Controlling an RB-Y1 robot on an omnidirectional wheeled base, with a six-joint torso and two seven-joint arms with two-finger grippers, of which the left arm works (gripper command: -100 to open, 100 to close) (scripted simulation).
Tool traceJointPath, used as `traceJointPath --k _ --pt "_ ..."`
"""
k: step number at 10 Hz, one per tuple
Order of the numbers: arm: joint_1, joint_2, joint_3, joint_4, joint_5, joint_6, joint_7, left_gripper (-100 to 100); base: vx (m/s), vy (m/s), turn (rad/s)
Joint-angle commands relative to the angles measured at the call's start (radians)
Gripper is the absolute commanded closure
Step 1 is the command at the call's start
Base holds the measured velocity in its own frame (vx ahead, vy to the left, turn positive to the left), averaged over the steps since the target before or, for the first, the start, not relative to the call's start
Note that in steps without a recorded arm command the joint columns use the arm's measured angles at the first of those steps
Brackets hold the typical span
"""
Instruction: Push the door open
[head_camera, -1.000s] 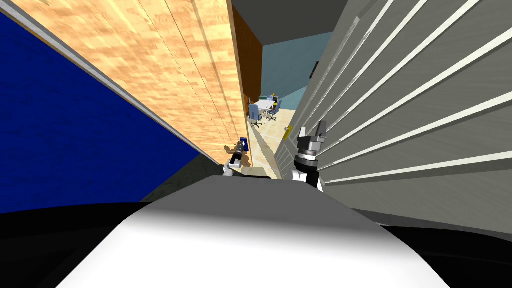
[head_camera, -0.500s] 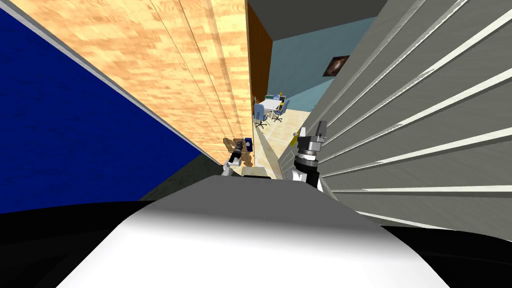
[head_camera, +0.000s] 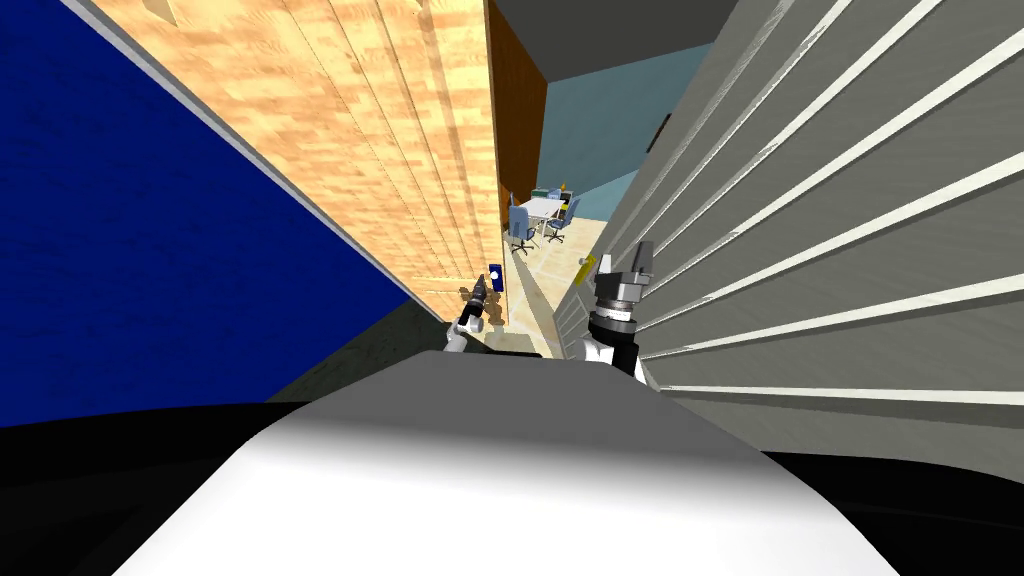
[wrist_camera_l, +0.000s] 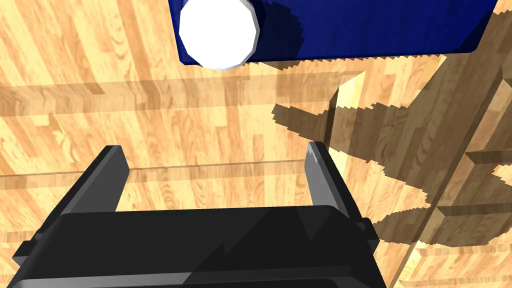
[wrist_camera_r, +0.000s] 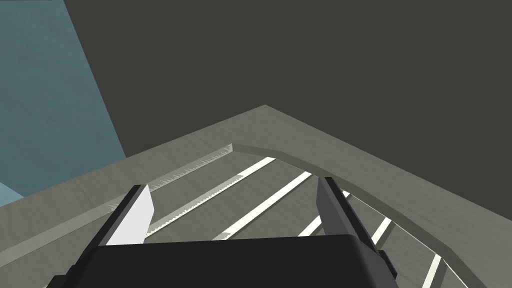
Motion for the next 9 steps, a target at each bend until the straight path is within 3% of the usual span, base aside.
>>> traceJointPath --k 1,3,4,5,9 --pt "0.005 -0.008 -0.002 -0.008 0.003 0.006 0.001 -100 -0.23 -0.093 0.031" --pt "0.011 -0.029 -0.005 -0.019 0.007 0.014 0.002 -100 -0.222 -0.107 0.043" --pt "0.008 -0.025 -0.003 -0.019 0.005 0.015 0.0 -100 -0.096 -0.046 0.01" --pt "0.007 -0.01 0.001 -0.014 0.005 0.01 -0.001 -100 0.112 -0.028 -0.038" --pt "0.002 -0.002 0.008 -0.002 0.005 -0.002 -0.002 -100 0.194 -0.001 -0.016"
